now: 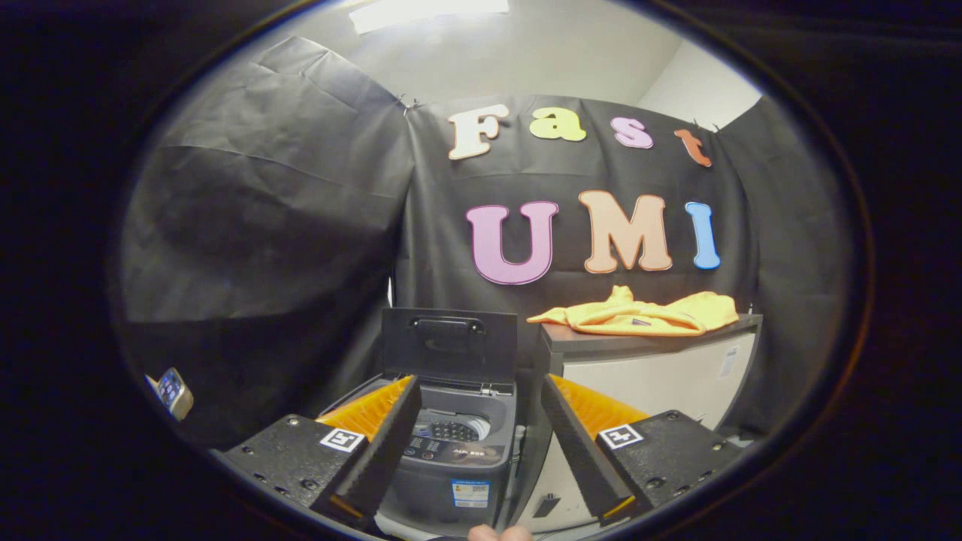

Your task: Put the clothes into the washing machine and then close the washing machine lid.

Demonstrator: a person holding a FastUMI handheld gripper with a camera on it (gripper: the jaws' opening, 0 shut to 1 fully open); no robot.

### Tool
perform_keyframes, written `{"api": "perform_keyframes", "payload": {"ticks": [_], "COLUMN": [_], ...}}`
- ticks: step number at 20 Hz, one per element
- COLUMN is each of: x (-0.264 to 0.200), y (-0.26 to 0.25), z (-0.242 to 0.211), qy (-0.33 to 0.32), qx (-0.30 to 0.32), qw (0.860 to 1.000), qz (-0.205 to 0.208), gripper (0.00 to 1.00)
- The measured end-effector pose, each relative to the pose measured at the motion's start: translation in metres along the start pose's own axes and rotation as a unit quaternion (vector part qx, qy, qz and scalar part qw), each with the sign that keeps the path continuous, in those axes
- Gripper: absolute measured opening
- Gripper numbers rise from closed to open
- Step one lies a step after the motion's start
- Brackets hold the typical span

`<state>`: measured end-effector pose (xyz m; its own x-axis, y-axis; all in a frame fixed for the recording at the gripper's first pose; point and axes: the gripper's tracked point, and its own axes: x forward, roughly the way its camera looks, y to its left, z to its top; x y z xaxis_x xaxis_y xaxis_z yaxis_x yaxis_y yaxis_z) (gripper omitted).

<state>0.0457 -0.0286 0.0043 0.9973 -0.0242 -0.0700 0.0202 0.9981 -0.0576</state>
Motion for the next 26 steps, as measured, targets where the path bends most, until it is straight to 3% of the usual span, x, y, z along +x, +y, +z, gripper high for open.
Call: {"api": "perform_keyframes", "payload": {"ticks": [26], "x": [0.092], "y": [-0.085], "z": [0.038], "qy": [0.039], "qx": [-0.013], "qw": [0.998], "qz": [-0.041], "gripper": [0.98]}}
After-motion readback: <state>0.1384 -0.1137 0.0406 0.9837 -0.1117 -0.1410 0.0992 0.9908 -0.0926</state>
